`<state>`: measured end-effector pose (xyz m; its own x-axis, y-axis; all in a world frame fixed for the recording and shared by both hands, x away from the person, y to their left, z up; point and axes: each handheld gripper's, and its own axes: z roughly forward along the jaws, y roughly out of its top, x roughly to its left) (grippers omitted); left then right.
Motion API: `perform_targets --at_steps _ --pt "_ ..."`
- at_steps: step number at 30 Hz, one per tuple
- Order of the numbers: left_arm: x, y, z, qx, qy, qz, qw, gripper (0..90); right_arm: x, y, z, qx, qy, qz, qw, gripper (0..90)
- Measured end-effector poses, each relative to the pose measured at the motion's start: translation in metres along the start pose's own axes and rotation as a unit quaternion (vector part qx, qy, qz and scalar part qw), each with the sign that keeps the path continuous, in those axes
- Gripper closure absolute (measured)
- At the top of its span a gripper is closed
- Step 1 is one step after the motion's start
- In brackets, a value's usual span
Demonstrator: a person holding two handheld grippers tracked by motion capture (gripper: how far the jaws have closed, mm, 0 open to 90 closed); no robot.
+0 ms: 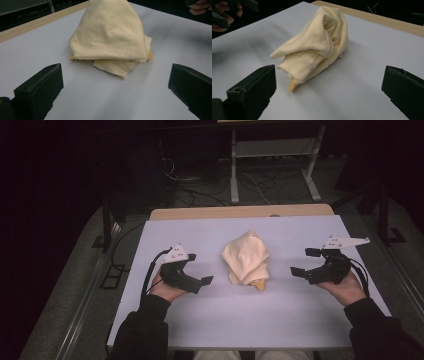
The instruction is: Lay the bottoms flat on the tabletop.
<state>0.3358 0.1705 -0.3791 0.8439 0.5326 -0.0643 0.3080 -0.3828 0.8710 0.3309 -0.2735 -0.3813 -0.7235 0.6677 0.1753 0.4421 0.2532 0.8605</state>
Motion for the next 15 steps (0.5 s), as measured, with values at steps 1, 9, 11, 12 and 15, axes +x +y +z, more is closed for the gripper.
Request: perform_targets --at_steps 1,9,11,12,15 --pt "0.001 0.001 0.002 0.001 0.000 0.002 1.0000 0.0 0.000 0.001 0.001 0.000 0.000 0.000 1.0000 0.0" --pt "0.007 0.005 0.014 -0.002 0.002 -0.010 0.9999 0.0 -0.002 0.012 0.009 0.005 0.005 -0.008 0.9999 0.0" --pt "0.008 0.005 0.017 -0.002 0.001 -0.013 0.9999 0.0 -0.003 0.015 0.012 0.004 0.006 -0.009 0.9999 0.0" --pt "0.009 0.005 0.019 -0.002 0.000 -0.013 0.9999 0.0 -0.003 0.017 0.013 0.005 0.006 -0.011 0.9999 0.0" --pt "0.010 0.004 0.024 -0.001 0.002 -0.015 0.9999 0.0 -0.003 0.021 0.019 0.006 0.006 -0.013 0.9999 0.0"
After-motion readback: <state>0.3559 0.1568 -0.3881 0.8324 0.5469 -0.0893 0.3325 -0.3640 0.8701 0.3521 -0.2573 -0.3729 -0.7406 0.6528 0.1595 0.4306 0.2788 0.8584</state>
